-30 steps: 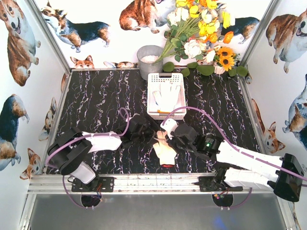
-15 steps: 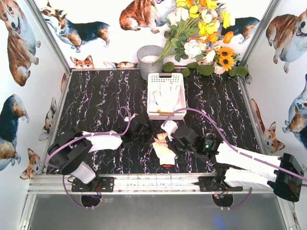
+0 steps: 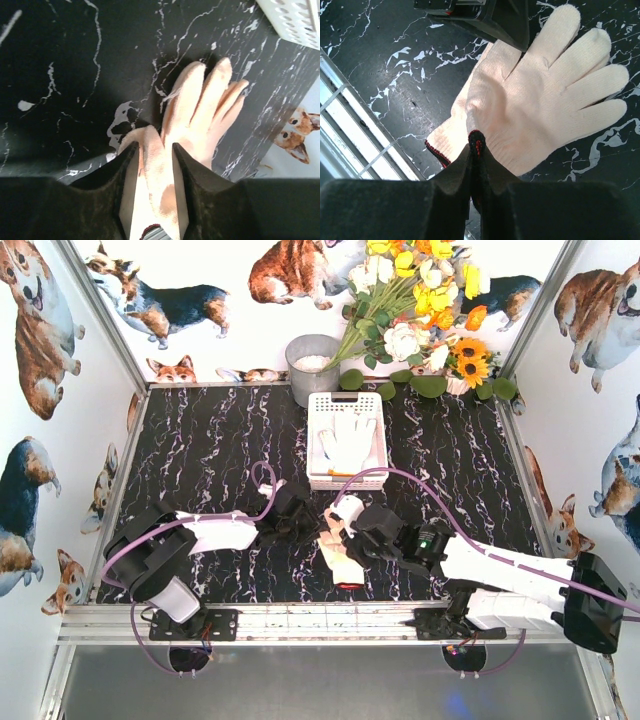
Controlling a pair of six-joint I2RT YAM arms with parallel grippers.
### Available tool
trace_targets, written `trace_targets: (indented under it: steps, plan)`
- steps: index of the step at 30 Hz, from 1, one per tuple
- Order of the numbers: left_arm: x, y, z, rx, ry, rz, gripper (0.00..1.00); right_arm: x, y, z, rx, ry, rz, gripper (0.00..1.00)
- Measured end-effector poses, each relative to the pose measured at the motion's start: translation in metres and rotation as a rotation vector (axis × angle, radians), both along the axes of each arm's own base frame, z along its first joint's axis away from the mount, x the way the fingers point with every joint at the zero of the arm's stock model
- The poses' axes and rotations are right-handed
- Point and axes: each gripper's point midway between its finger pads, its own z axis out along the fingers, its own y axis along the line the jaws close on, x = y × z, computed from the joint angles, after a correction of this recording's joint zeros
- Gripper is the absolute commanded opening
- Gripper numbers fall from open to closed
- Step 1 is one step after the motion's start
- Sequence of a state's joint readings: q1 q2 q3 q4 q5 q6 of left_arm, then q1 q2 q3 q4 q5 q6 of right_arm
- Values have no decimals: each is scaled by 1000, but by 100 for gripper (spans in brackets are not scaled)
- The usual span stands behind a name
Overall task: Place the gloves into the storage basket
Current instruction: Pair the glove with the glove.
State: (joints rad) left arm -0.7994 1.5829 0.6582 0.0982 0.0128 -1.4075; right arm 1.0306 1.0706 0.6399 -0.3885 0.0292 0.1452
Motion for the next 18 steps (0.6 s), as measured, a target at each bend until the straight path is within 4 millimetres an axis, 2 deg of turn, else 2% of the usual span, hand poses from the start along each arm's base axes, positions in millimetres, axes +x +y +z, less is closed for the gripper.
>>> trace_targets:
  steps: [5,7,12,18]
  plan:
    - [-3,6,-6,36,8,-8,10,-4,2,-2,4,20,5,13]
    - [-4,7,-7,47,9,-12,0,-6,4,-4,2,32,11,18]
    - [-5,11,-11,71,9,-21,0,-14,7,-8,9,74,26,37]
    - [-5,10,-11,80,4,-34,0,-22,8,-5,29,117,27,51]
